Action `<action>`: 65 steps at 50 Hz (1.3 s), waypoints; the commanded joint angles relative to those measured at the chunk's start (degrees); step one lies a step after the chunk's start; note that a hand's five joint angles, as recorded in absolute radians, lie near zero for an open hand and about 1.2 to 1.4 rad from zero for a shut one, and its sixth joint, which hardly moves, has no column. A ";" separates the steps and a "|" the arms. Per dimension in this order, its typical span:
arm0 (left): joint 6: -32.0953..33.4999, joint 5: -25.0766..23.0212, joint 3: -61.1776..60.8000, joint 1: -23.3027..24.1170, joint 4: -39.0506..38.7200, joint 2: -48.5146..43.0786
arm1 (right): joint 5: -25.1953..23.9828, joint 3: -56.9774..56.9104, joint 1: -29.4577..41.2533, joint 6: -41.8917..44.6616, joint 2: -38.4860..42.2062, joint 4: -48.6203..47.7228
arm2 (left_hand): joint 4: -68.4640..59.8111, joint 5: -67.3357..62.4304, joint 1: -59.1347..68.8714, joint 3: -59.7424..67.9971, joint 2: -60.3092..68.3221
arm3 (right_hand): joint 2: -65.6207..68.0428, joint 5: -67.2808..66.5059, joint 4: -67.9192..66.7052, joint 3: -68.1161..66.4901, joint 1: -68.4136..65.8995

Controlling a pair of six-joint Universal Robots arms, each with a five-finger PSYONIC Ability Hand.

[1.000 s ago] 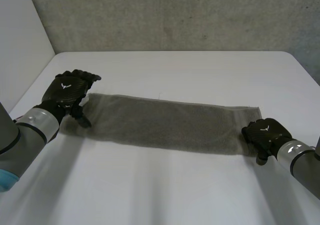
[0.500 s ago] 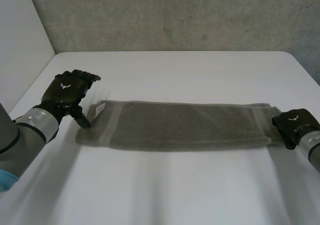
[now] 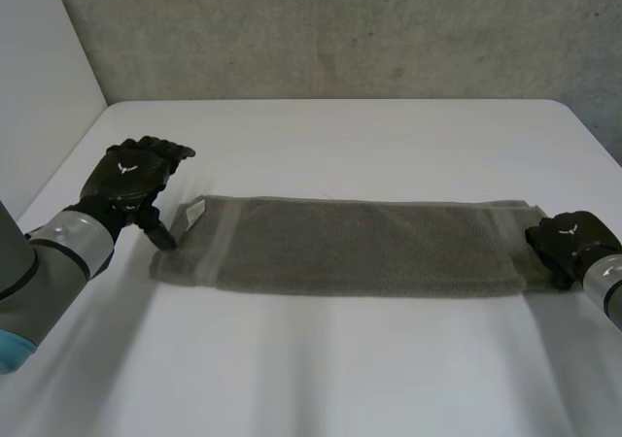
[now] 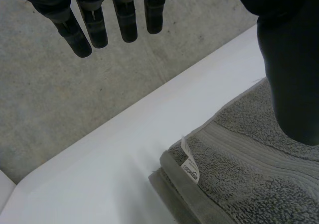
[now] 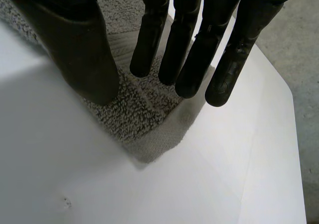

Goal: Fold the towel.

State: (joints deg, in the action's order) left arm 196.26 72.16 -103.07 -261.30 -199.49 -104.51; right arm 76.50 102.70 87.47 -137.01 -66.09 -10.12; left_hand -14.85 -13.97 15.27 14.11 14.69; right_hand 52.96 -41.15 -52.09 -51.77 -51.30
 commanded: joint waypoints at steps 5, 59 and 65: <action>0.00 0.00 -0.29 0.17 -0.64 -0.08 | -0.03 -0.83 -0.37 0.77 2.89 -0.34 | 2.29 11.40 -2.70 -1.54 -2.13 | -12.44 10.62 11.56 11.24 10.78; -0.09 0.09 -0.55 0.00 -0.64 0.01 | 8.84 -38.63 46.90 2.45 15.10 10.64 | 2.62 11.73 -3.04 -1.87 -2.46 | 27.04 -28.85 -27.91 -28.23 -28.70; -0.09 0.00 -0.64 0.09 -0.64 0.01 | 9.02 -37.48 48.50 3.50 18.01 13.02 | 2.62 11.73 -3.04 -1.88 -2.46 | -3.01 1.19 2.13 1.81 1.35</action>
State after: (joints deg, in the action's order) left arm 196.17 72.22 -103.60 -261.28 -200.13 -104.50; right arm 85.34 63.81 134.24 -134.38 -51.25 0.80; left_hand -14.85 -13.92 15.27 13.99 14.69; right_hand 70.31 -60.93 -71.00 -71.23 -69.97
